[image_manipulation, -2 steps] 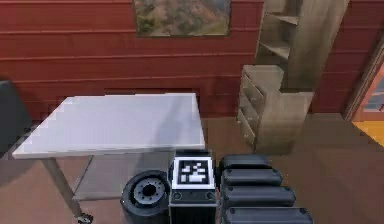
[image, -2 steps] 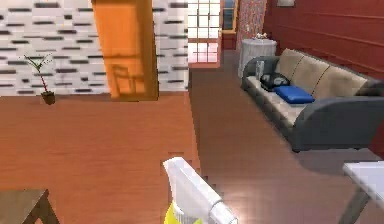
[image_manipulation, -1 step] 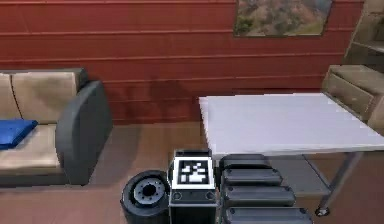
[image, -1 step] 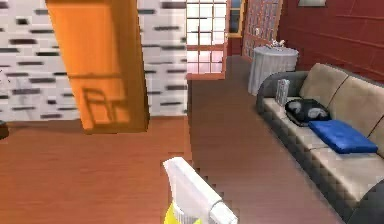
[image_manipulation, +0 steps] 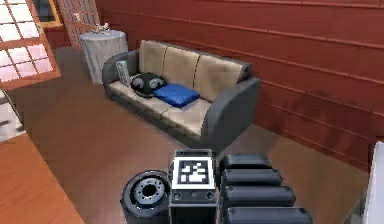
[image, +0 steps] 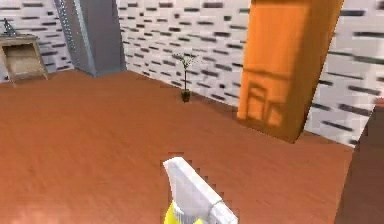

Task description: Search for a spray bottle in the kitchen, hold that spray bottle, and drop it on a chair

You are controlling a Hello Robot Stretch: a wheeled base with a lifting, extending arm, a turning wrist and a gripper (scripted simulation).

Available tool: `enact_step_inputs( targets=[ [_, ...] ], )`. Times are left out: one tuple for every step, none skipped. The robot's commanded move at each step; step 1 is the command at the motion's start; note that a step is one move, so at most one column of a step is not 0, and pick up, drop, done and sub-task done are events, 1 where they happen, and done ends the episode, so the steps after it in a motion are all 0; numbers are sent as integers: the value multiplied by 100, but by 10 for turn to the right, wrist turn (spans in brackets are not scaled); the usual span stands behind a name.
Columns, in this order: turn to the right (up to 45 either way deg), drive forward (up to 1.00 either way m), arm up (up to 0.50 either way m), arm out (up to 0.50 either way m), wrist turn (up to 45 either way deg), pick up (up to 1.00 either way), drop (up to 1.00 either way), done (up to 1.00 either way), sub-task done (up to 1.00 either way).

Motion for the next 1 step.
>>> enact_step_inputs(
  targets=[
    [0, 50, 0, 0, 0, 0, 0, 0, 0]
  ],
)
